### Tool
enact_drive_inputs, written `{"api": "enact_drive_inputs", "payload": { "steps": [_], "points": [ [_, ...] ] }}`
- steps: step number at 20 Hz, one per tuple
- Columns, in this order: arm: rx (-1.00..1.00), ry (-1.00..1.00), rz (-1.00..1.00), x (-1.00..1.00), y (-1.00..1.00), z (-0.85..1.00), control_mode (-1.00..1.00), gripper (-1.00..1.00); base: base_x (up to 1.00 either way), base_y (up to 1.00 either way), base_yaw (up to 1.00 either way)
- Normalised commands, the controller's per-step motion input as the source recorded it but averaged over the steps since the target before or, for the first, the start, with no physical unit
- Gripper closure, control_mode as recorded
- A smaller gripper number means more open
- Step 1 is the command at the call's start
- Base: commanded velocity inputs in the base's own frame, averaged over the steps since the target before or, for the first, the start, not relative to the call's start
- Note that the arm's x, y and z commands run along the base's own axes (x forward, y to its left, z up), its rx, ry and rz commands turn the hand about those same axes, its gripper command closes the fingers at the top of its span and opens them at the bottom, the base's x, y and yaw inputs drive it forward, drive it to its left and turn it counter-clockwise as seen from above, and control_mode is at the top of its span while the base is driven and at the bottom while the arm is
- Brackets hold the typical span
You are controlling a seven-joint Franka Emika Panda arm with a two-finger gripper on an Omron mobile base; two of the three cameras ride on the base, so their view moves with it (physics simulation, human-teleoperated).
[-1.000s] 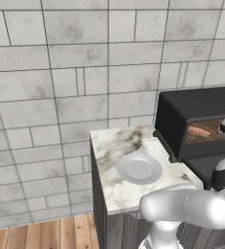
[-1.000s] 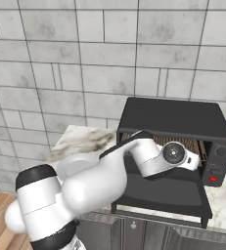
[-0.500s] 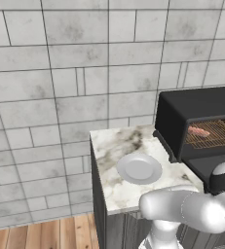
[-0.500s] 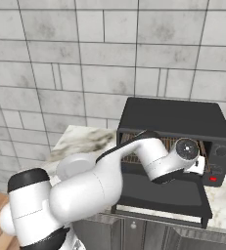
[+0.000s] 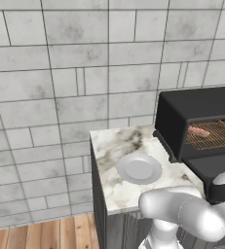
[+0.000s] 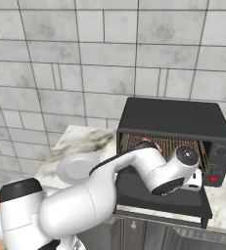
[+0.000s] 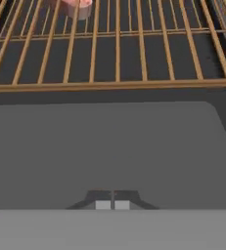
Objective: Open the toaster oven door. Place the baguette on the top rack in the toaster oven and place the steak on the bottom rack.
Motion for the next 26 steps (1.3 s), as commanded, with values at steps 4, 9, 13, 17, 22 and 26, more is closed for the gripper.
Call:
{"api": "enact_drive_inputs", "payload": {
  "steps": [4,9,13,17,22,26],
  "points": [
    [0.0,0.19,0.05,-0.4,0.09,0.17,-1.0,1.0,0.0,0.0,0.0],
    [0.0,0.23,0.0,-0.27,0.05,0.52,-1.0,1.0,0.0,0.0,0.0],
    [0.0,0.22,0.0,-0.19,0.18,0.38,-1.0,1.0,0.0,0.0,0.0],
    [0.0,0.07,0.0,-0.13,0.52,0.05,-1.0,1.0,0.0,0.0,0.0],
    [0.0,-0.04,0.0,-0.04,0.67,0.0,-1.0,1.0,0.0,0.0,0.0],
    [0.0,-0.07,-0.03,0.0,0.84,0.03,-1.0,-1.0,0.0,0.0,0.0]
  ]
}}
